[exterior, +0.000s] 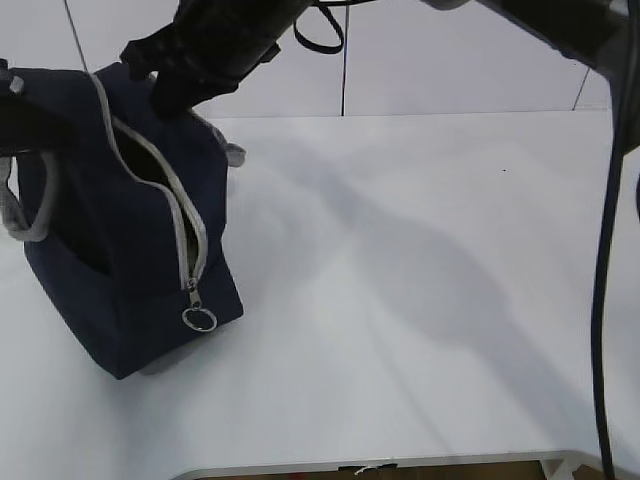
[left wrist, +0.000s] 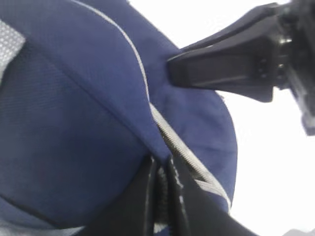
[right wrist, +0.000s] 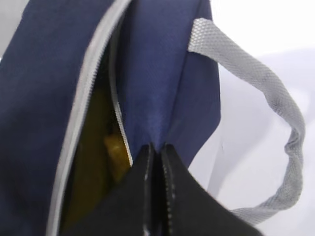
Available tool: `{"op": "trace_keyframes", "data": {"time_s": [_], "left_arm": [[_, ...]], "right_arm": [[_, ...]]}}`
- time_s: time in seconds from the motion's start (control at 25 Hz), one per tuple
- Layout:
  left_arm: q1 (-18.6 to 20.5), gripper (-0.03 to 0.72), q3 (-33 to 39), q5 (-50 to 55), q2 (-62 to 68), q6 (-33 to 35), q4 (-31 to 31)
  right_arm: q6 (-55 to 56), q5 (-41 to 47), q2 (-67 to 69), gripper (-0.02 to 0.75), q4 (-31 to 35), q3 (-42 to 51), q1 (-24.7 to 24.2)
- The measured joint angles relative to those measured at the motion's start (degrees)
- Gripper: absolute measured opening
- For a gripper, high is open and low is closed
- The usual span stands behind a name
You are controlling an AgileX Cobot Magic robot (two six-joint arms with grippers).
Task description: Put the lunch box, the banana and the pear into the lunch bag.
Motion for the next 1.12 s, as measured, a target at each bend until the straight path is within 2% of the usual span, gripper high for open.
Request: {"op": "trace_keyframes", "data": {"time_s": [0.2,0.32,0.68,0.84,1.0,1.12], "left_arm": [[-2.10,0.001,0.00,-3.41,0.00,2.38,-3.98],[-3.35,0.001,-0.49,-4.95,0.12,2.74,-4.32],[-9.71,0.001,-8.47,-5.34,6.91,3.17,-4.42],[-10.97,0.001,-11.34,-5.13,9.06,3.26,-4.42],[-11.33,0.001,-12.60,-4.92,10.39,3.26,-4.55],[-13.02,0.001,-12.64,-4.92,11.90,3.96,-4.67]], "right_arm": [[3.59,0.97,-2.10,0.018,-7.81,0.00,0.00],[4.64,1.74,-3.37,0.018,-9.82,0.00,0.00],[9.35,3.28,-7.67,0.018,-16.87,0.92,0.00],[10.26,1.40,-11.94,0.018,-19.62,7.26,-0.04],[11.64,-4.91,-18.95,0.018,-21.03,18.39,-1.00],[12.30,-9.16,-23.93,0.018,-20.47,27.26,-2.83]]}}
